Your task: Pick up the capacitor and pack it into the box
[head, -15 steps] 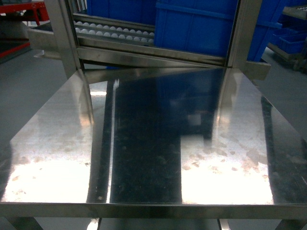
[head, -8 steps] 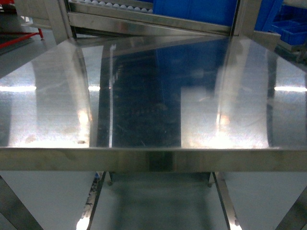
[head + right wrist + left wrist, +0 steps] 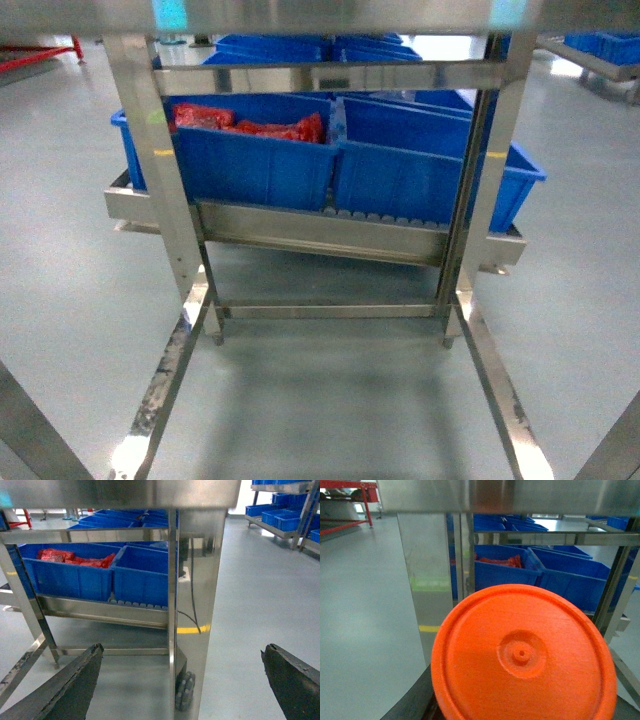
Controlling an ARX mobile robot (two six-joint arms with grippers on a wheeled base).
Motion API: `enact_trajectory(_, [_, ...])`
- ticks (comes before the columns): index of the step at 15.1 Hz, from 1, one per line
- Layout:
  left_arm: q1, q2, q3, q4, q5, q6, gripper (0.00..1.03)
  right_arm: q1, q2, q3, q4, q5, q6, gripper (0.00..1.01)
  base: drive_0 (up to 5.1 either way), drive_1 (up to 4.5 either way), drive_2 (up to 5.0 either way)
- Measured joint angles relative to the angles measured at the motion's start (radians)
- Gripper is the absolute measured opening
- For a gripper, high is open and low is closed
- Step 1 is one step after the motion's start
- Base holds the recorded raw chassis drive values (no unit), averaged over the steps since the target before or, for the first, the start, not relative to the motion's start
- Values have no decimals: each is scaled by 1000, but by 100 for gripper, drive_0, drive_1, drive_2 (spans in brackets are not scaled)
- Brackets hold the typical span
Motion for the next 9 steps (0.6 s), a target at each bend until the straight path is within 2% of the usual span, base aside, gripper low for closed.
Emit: enact_trajectory(9, [0,0,0,0,1,0,44,0,0,0,0,1,2,98,0,0,0])
